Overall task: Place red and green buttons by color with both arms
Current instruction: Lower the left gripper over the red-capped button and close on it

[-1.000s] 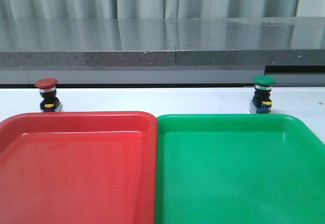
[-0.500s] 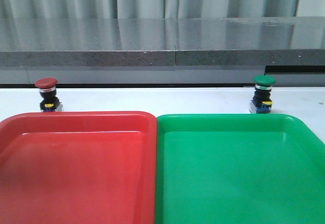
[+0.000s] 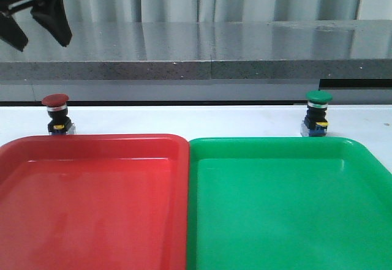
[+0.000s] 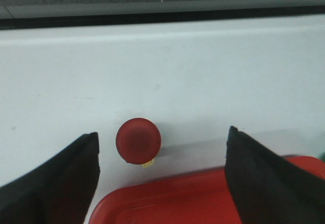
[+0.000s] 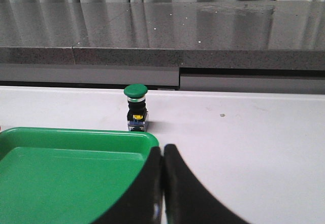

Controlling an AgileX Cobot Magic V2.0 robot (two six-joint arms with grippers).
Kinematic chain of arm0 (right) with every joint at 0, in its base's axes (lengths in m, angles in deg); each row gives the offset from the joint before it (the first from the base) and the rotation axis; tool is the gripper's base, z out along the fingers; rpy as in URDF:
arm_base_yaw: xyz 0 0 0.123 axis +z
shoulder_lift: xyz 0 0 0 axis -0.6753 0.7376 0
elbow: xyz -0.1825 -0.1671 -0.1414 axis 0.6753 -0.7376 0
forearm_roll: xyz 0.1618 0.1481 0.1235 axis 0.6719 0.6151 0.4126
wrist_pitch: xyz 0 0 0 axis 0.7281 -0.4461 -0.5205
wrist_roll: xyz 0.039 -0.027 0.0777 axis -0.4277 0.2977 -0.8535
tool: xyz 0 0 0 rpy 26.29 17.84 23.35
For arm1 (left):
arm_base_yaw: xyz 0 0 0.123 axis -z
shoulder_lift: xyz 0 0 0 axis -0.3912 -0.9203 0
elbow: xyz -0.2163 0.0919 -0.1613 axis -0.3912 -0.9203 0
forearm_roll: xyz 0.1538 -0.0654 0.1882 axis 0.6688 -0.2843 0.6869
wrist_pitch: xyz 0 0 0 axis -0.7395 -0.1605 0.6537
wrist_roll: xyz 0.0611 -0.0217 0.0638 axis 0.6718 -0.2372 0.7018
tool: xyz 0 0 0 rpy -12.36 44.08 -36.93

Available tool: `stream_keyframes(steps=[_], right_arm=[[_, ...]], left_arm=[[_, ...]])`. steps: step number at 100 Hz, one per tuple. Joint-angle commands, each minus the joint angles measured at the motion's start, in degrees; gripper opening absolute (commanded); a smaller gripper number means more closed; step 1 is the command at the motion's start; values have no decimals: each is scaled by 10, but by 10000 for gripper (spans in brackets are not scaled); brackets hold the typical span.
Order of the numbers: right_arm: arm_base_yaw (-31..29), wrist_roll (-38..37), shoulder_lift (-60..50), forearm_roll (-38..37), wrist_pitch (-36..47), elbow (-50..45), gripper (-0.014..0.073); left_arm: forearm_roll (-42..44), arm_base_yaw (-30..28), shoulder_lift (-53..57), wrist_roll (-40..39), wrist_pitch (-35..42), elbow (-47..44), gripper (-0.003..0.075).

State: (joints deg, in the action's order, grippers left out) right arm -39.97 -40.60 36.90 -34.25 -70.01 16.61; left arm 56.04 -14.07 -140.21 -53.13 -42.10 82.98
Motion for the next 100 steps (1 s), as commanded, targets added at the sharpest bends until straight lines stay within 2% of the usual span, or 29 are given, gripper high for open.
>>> stream_keyframes(steps=[1,78,88,100], right_arm=[[0,0,-12,1,46,8,-110],[0,0,-12,1,46,8,-110],[0,0,-12,1,46,8,-110],[0,0,-12,1,46,8,-110]], left_arm=[[0,4,-8,-1,27,31,501],[12,1,-113,-2,66,34,498],[12,1,-113,-2,70,36,459],[12,1,-113,-2,70,36,323]])
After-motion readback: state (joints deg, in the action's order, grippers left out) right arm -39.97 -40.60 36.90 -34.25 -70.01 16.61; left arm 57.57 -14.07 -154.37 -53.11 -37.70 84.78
